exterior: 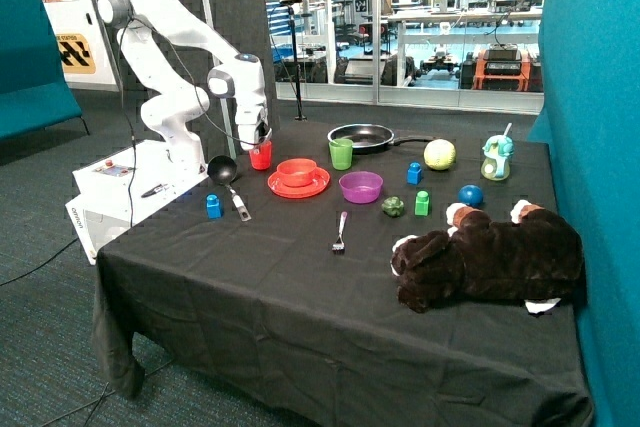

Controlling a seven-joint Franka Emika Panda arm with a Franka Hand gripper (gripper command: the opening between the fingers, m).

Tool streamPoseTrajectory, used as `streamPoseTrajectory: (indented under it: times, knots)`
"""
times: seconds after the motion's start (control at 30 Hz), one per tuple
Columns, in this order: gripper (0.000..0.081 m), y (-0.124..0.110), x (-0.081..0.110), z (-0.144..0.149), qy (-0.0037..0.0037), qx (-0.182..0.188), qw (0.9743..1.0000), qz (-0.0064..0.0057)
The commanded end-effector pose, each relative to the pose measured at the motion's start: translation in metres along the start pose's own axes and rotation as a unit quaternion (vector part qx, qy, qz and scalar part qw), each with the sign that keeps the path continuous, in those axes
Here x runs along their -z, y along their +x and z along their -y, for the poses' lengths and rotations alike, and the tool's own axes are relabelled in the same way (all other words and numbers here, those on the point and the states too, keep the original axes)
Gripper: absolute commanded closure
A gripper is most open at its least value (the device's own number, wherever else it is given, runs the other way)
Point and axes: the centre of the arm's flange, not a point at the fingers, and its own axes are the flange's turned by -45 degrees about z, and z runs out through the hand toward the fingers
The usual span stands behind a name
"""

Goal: Place the bowl on the plate and the cup in the bowl matching the color

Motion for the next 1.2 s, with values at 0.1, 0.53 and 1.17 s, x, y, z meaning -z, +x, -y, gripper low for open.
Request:
streamPoseTrajectory:
  times: [0.1, 0.53, 1.17]
  knots:
    - [0.0808, 0.015, 0.02, -0.003, 0.00068, 0.008, 1.0, 0.0016]
    - [0.0808, 0.063, 0.056, -0.01, 0.00069, 0.018, 0.9998, 0.0016]
    - [0.0808, 0.142, 0.101, -0.073, 0.0005, -0.1, 0.995, 0.0016]
